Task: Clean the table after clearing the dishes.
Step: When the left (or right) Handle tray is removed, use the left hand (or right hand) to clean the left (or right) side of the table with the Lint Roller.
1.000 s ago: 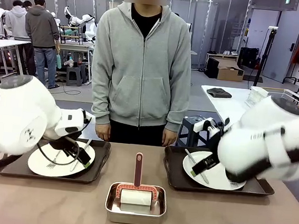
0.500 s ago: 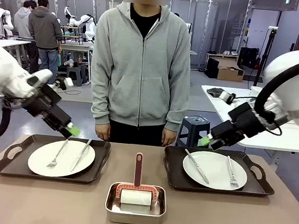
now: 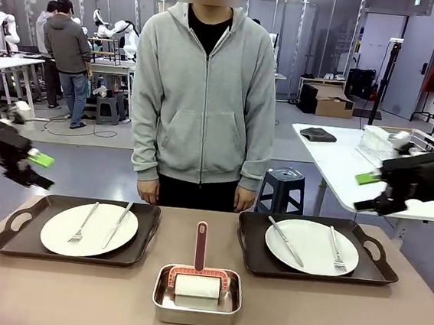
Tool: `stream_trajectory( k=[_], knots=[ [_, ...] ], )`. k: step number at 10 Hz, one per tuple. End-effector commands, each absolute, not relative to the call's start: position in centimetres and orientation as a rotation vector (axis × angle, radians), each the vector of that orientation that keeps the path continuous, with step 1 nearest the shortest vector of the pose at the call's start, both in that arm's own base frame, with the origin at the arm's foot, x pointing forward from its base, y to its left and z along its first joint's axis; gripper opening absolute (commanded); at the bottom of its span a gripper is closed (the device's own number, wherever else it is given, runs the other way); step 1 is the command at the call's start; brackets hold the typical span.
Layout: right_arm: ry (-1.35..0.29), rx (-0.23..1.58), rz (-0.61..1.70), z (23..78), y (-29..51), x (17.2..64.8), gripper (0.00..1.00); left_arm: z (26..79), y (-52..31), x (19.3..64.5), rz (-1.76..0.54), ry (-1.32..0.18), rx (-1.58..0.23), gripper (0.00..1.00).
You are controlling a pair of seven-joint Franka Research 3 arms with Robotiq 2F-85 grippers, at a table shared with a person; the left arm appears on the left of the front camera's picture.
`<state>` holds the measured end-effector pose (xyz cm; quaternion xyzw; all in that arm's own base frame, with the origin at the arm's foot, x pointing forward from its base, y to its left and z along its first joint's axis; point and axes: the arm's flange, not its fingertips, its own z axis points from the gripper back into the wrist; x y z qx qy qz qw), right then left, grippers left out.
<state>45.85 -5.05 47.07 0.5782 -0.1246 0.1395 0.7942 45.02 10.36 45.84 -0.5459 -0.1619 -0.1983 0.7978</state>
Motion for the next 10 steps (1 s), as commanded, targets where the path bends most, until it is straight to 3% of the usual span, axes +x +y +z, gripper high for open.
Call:
stream_trajectory(
  k=[1,3,5,7,10],
  knots=[
    [-0.316,1.286,0.224,46.0,-10.3,44.1,1.00,45.3,16.2,42.8,-0.298,-0.497,-1.265,1.00],
    [-0.367,1.310,0.116,43.9,-18.3,41.2,1.00,44.3,23.1,38.7,-0.122,-0.607,-1.288,1.00],
    [-0.400,1.288,0.036,41.9,-23.9,38.7,1.00,43.6,27.9,35.7,0.042,-0.609,-1.237,1.00],
    [-0.442,1.287,-0.024,41.0,-26.7,36.8,1.00,43.0,31.6,32.7,0.159,-0.654,-1.211,1.00],
    [-0.431,1.281,-0.061,40.4,-27.4,36.1,1.00,42.7,32.3,32.0,0.140,-0.657,-1.207,1.00]
  ],
)
